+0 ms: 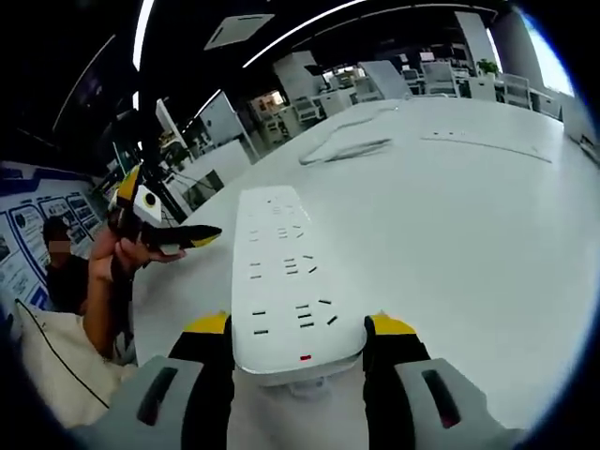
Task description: Pick up the power strip scattered on the table, fix it on the side mounting bracket of the table, and press the switch
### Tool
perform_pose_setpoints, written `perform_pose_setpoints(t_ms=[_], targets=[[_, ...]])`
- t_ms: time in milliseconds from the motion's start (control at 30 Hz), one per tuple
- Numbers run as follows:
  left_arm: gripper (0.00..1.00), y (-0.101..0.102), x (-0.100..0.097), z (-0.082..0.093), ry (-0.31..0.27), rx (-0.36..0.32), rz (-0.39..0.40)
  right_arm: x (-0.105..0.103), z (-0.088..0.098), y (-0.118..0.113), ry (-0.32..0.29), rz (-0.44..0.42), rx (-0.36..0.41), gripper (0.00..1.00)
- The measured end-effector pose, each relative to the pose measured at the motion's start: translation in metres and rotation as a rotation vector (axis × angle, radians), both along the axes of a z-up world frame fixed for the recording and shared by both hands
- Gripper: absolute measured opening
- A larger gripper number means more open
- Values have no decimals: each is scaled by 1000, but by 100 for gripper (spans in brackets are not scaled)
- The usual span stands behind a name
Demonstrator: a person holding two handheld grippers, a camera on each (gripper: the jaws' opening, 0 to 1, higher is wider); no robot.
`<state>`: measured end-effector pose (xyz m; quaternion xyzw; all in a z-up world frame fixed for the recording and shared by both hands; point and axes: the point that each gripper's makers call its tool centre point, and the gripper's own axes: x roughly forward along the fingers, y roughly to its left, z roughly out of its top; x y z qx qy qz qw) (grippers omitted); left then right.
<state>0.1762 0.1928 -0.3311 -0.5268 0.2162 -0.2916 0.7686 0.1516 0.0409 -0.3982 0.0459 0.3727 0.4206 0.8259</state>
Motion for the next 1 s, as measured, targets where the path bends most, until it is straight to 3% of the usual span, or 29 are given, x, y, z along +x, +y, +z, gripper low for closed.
perform_pose_setpoints(t_ms=[500,733,1000], targets=[[88,-11,18,4,34,-34,23,1,1,-1,5,-4,25,50],[82,-17,26,-6,60,-34,32,2,1,0,-3,-2,24,50],[84,-21,39,-16,98,-46,24,2,1,0,-13,3,17,50]])
